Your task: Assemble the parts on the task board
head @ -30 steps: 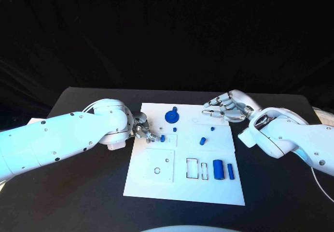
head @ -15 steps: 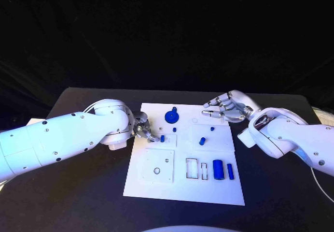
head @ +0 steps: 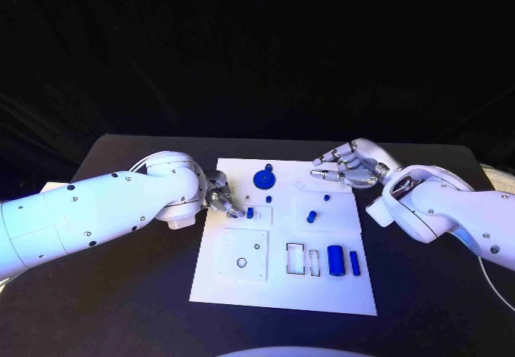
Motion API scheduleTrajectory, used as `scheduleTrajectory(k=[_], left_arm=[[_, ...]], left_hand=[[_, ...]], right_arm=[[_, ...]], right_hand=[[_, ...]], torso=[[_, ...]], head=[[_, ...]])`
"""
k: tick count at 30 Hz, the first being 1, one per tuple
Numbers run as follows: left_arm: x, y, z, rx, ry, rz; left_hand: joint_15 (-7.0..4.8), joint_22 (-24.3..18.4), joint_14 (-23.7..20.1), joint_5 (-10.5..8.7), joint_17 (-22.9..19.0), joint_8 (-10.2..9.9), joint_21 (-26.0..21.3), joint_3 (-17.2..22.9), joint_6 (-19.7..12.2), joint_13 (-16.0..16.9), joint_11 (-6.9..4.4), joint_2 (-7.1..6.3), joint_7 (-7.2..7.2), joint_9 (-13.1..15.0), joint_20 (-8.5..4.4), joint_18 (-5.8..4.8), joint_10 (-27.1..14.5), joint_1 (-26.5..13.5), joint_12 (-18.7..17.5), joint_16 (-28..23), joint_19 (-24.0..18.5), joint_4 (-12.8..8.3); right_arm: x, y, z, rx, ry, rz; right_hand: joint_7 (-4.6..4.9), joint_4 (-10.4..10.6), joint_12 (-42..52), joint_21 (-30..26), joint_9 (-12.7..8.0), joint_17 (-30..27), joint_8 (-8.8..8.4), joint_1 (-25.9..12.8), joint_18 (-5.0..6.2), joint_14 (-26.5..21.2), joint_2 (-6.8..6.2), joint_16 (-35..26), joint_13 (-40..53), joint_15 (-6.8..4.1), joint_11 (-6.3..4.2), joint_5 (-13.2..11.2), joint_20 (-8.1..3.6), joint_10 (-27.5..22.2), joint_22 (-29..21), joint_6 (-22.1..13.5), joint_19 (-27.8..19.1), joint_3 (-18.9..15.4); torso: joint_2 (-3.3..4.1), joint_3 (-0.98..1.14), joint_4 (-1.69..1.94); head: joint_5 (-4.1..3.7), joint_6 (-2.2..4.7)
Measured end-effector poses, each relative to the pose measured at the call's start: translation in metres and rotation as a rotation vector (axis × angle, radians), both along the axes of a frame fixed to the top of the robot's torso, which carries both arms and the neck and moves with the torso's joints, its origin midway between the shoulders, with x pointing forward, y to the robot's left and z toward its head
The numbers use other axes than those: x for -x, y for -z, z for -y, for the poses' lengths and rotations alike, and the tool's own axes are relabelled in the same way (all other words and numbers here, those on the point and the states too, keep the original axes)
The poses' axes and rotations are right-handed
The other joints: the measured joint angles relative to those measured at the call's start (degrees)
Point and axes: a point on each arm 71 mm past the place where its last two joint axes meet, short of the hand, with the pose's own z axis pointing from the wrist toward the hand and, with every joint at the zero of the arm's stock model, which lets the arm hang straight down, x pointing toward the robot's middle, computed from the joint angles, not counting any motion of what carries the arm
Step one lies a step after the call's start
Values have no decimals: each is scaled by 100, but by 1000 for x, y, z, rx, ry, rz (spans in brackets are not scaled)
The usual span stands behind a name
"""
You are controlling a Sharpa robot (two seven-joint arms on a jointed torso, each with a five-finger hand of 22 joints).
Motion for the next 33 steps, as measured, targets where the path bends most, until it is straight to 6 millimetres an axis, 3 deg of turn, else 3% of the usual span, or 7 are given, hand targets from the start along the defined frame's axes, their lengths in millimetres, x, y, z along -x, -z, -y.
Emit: scheduleTrajectory(k=[16,21,27,33], left_arm=[[-3,0,1,-5,0,-1],[-3,0,1,-6,2,-2],[-3,-1,4,-2,10,-7],[-3,-2,5,3,12,-12]], left_hand=[[0,-1,0,0,-1,-21,0,-156,23,1,0,29,20,-18,0,0,0,-123,0,0,0,156],[0,-1,0,0,-1,-32,0,78,19,-6,-23,179,16,-17,0,-1,-23,241,0,0,0,-78],[0,-1,0,-19,-2,-108,0,524,-66,-31,-31,181,19,-39,0,0,-32,744,-31,0,0,-525],[1,-1,-1,8,-2,-157,0,547,-108,-68,-9,143,57,-110,0,-1,-53,1022,-63,0,0,-512]], right_arm=[[0,0,0,1,-3,-3],[0,0,0,1,-4,-4],[0,1,-1,2,-6,-6],[0,1,-1,3,-8,-8]], right_hand=[[0,0,-23,0,-1,4,0,0,0,0,0,0,8,0,0,0,0,0,4,0,0,0],[0,0,-23,0,-1,4,0,0,0,0,0,0,3,0,0,0,0,0,4,0,0,0],[0,18,-22,0,4,4,0,0,0,0,0,0,3,0,0,0,0,0,4,0,0,-17],[0,18,-22,0,5,4,0,0,0,0,0,0,3,0,0,0,0,0,4,0,0,-17]], torso=[[1,1,0],[-1,3,0],[-3,3,0],[-3,3,0]], head=[[-19,-2],[-20,-2],[-26,-9],[-27,-12]])
